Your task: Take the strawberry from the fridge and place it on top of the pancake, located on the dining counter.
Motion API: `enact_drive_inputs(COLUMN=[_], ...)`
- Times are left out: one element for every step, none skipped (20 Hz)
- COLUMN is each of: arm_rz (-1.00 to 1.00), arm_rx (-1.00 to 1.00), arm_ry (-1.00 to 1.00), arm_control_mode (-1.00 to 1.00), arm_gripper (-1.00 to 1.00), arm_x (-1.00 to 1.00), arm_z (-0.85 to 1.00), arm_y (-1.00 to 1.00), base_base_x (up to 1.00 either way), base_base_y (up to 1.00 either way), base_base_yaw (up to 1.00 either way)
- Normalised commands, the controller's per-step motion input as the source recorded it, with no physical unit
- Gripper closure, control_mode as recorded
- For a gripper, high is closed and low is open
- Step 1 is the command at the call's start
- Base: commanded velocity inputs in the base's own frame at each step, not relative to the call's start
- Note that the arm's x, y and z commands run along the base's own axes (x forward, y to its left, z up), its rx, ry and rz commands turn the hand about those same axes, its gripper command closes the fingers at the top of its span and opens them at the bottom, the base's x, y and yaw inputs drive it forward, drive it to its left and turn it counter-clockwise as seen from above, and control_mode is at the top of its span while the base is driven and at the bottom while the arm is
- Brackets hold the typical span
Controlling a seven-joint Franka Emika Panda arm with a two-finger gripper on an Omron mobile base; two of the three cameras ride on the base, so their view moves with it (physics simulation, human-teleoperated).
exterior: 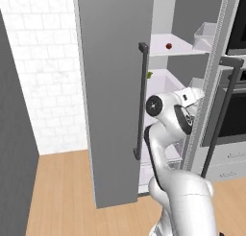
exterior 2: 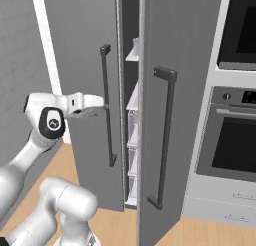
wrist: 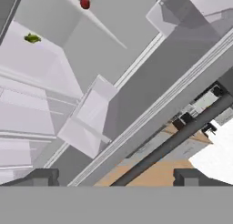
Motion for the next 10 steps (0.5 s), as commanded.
enact_drive_inputs(arm_rz=[-0.14, -0.14, -0.13, -0.12, -0.09, -0.06, -0.03, -0.03, 0.00, 0.00], arm_rx=[0.00, 0.00, 0.00, 0.00, 0.00, 0.00, 0.00, 0.00, 0.00, 0.00], arm_ry=[0.11, 0.09, 0.08, 0.06, 0.02, 0.00, 0.00, 0.01, 0.00, 0.00], arm_control_mode=[-1.00, -1.00, -1.00, -1.00, -1.00, -1.00, -1.00, -1.00, -1.00, -1.00], arm_gripper=[-1.00, -1.00, -1.00, -1.00, -1.00, -1.00, -1.00, -1.00, -1.00, -1.00], arm_x=[0.87, 0.90, 0.92, 0.84, 0.77, 0.71, 0.71, 0.63, 0.53, 0.50], arm_z=[0.00, 0.00, 0.00, 0.00, 0.00, 0.00, 0.00, 0.00, 0.00, 0.00], arm_y=[-0.19, -0.24, -0.22, -0.18, -0.30, -0.51, -0.55, -0.51, -0.58, -0.62], base_base_x=[0.00, 0.00, 0.00, 0.00, 0.00, 0.00, 0.00, 0.00, 0.00, 0.00], base_base_y=[0.00, 0.00, 0.00, 0.00, 0.00, 0.00, 0.00, 0.00, 0.00, 0.00], base_base_yaw=[0.00, 0.00, 0.00, 0.00, 0.00, 0.00, 0.00, 0.00, 0.00, 0.00])
